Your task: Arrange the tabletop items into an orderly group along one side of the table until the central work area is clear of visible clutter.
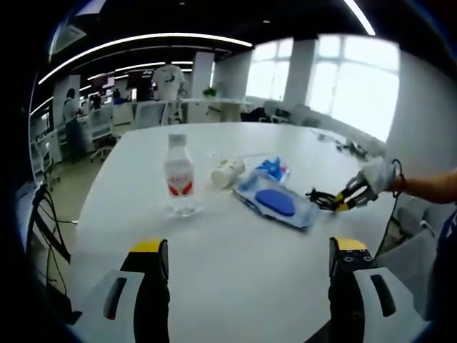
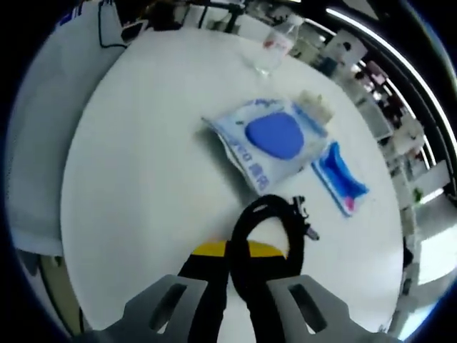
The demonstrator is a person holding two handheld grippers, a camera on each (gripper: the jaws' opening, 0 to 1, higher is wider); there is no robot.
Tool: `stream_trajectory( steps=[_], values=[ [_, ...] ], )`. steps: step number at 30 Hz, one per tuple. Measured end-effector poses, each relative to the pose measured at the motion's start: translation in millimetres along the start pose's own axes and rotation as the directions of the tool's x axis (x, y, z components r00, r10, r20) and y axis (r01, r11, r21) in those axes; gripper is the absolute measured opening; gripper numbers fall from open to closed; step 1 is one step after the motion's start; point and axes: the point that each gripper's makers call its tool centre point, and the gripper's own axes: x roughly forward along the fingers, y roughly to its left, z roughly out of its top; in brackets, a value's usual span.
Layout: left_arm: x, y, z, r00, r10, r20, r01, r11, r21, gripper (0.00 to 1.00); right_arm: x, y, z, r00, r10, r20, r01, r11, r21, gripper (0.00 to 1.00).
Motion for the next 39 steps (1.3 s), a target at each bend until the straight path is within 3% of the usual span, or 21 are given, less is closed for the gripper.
stream_trajectory(
  steps=[16, 21, 23, 26, 31, 37, 39],
  values=[
    [0.3, -3.4, -1.8, 1.0, -0.006, -0.008, 0.006, 1.0, 0.007, 0.91, 4.9, 6.6, -3.1, 1.0, 0.005, -0.017, -0.004, 1.0, 0.023, 0.07],
    [0.8, -3.7, -1.9, 1.0, -0.005, -0.007, 0.005, 1.0, 0.004, 0.91, 4.7, 5.7, -0.8, 1.0, 0.005, 0.014, -0.007, 0.995, 0.103, 0.12],
    [1.0, -3.9, -1.6, 1.0, -0.006, -0.006, 0.006, 1.0, 0.003, 0.91, 5.2, 7.1, 2.5, 0.999, 0.012, 0.046, -0.02, 0.985, 0.171, 0.17],
    [1.3, -3.9, -1.6, 1.0, -0.006, -0.006, 0.006, 1.0, 0.003, 0.91, 3.5, 6.6, 3.9, 0.998, 0.012, 0.06, -0.023, 0.981, 0.194, 0.23],
    [2.2, -3.8, -0.7, 1.0, -0.006, -0.001, 0.006, 1.0, -0.002, 0.91, -3.5, 9.3, 19.1, 0.986, 0.026, 0.164, -0.083, 0.933, 0.35, 0.35],
    [4.4, -4.9, 3.3, 1.0, -0.011, 0.011, 0.011, 1.0, -0.005, 0.92, -18.6, -4.8, 34.2, 0.96, -0.034, 0.276, -0.117, 0.853, 0.509, 0.53],
    [5.0, -4.5, 4.6, 1.0, -0.011, 0.014, 0.011, 1.0, -0.007, 0.92, -22.6, -10.3, 35.3, 0.956, -0.052, 0.29, -0.116, 0.84, 0.53, 0.58]
  ],
)
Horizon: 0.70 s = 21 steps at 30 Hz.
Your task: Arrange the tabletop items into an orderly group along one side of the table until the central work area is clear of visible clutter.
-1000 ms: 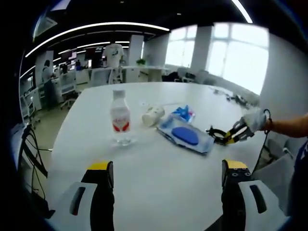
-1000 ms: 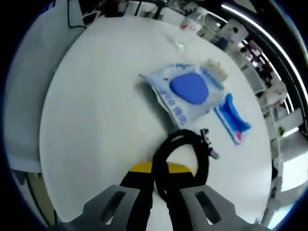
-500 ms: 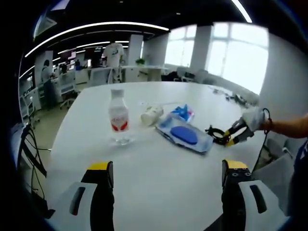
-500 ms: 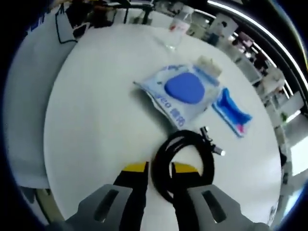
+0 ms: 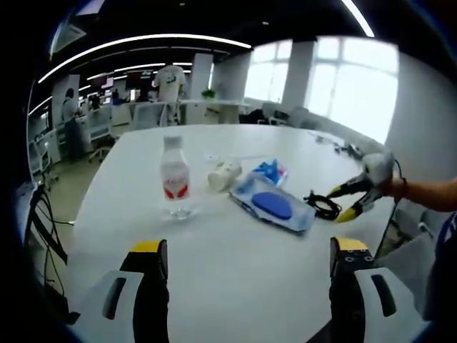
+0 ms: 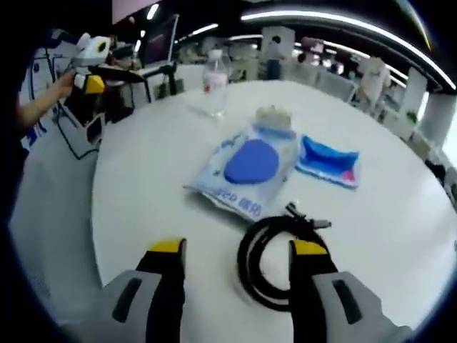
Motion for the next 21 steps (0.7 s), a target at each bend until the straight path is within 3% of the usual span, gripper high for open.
stream_trajectory(
  steps=[13, 21],
  values=[
    [7.0, 0.2, 14.5, 1.0, 0.01, 0.022, -0.01, 1.0, -0.016, 0.96, -10.3, -15.5, 18.6, 0.996, -0.054, 0.067, 0.048, 0.995, 0.089, 0.94],
    [18.2, -5.3, 23.5, 1.0, -0.001, 0.028, 0.002, 1.0, -0.014, 0.98, -13.8, -25.6, 29.4, 0.993, -0.069, 0.092, 0.059, 0.992, 0.108, 1.0]
  ],
)
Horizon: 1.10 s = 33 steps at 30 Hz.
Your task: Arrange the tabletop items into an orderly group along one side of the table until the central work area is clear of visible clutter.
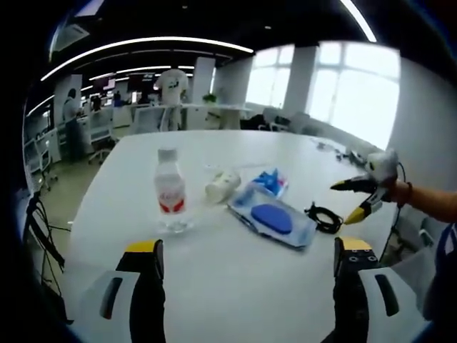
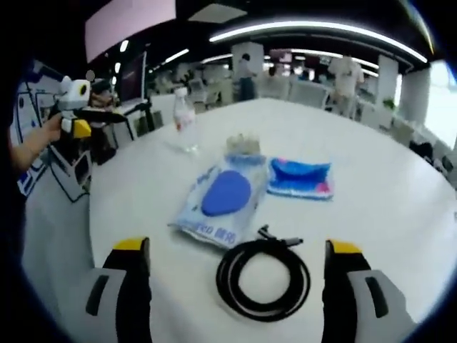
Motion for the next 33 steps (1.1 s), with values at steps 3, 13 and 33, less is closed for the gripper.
stream_trajectory(
  steps=[3, 13, 33],
  values=[
    [4.6, -2.7, 1.4, 1.0, -0.005, -0.002, 0.005, 1.0, -0.002, 0.98, -0.3, -3.8, 4.3, 1.0, -0.002, 0.005, 0.002, 1.0, -0.007, 1.0],
    [25.3, -8.0, 8.8, 1.0, -0.025, -0.012, 0.025, 1.0, -0.014, 0.98, 0.9, -17.8, 23.1, 0.999, -0.014, 0.031, 0.014, 1.0, -0.014, 1.0],
    [79.4, -28.4, 26.9, 0.996, -0.092, -0.007, 0.091, 0.995, -0.038, 0.94, 21.7, -70.4, 45.3, 0.996, -0.051, 0.079, 0.05, 0.999, 0.017, 0.95]
  ],
)
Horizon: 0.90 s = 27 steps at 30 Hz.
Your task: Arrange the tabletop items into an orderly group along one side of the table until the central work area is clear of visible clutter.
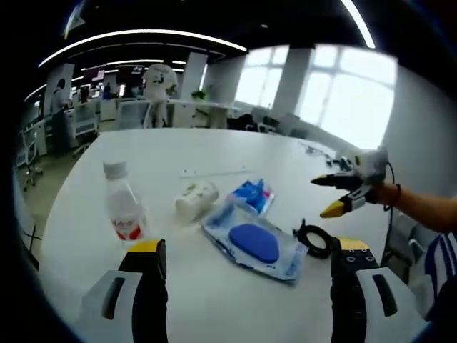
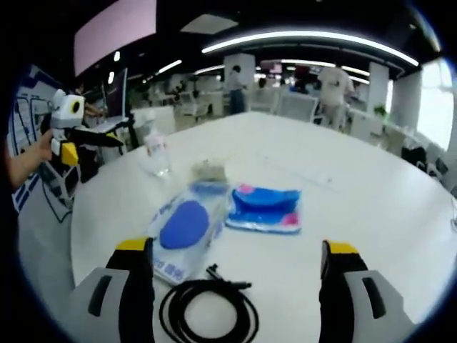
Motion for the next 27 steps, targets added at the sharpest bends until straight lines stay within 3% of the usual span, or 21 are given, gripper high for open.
stream_trajectory(
  steps=[16, 23, 27],
  values=[
    [70.7, -20.3, 16.4, 0.999, -0.03, 0.019, 0.03, 0.999, -0.015, 0.87, 31.6, -35.3, -0.6, 0.999, -0.039, 0.004, 0.039, 0.999, 0.002, 0.84],
    [100.7, -18.4, 14.2, 0.999, 0.034, 0.026, -0.034, 0.999, -0.025, 0.84, 45.9, -45.3, -5.1, 1.0, -0.029, 0.003, 0.029, 0.999, 0.016, 0.8],
    [115.8, -19.8, 12.5, 0.999, 0.029, 0.028, -0.027, 0.998, -0.064, 0.82, 55.9, -50.3, -8.3, 1.0, -0.029, -0.002, 0.029, 0.999, 0.015, 0.78]
  ],
)
